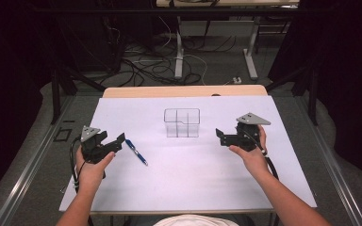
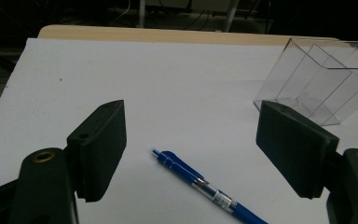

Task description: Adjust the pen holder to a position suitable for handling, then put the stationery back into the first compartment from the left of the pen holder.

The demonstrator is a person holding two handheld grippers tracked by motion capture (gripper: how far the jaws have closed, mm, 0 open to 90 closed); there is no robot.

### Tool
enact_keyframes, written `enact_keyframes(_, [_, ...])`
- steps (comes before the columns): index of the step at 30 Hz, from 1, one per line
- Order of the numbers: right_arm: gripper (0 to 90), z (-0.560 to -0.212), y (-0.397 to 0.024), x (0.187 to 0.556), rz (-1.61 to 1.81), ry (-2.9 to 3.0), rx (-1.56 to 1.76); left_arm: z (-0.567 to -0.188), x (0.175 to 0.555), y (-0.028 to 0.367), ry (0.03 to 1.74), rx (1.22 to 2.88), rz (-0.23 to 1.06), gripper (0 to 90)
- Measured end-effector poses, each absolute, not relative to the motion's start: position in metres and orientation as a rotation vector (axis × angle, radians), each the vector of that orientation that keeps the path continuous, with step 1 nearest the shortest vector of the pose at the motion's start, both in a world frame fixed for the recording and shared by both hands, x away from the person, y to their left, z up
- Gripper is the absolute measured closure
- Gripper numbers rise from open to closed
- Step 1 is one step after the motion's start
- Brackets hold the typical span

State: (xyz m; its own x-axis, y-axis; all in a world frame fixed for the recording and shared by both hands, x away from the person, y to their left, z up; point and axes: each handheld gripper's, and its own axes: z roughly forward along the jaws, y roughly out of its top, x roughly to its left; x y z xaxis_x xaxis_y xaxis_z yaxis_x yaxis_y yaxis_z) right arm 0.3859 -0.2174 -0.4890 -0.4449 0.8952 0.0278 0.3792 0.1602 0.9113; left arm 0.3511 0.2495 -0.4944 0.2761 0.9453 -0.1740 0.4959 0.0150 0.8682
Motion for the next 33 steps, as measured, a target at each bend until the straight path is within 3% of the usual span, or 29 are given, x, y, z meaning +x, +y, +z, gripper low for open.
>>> enact_keyframes(6, [0.0,-0.489,-0.224,0.378,1.241,1.898,1.229,-0.491,0.35,0.249,1.36,1.614,0.585,26.4])
enact_keyframes(13, [0.0,-0.488,-0.226,0.369,1.23,1.903,1.244,-0.491,0.351,0.248,1.453,1.573,0.468,28.3])
enact_keyframes(19, [0.0,-0.486,-0.232,0.36,1.239,1.916,1.228,-0.487,0.351,0.245,1.534,1.504,0.372,35.2])
enact_keyframes(33, [0.0,-0.489,-0.246,0.363,1.246,1.886,1.277,-0.488,0.36,0.238,1.679,1.456,0.212,37.4])
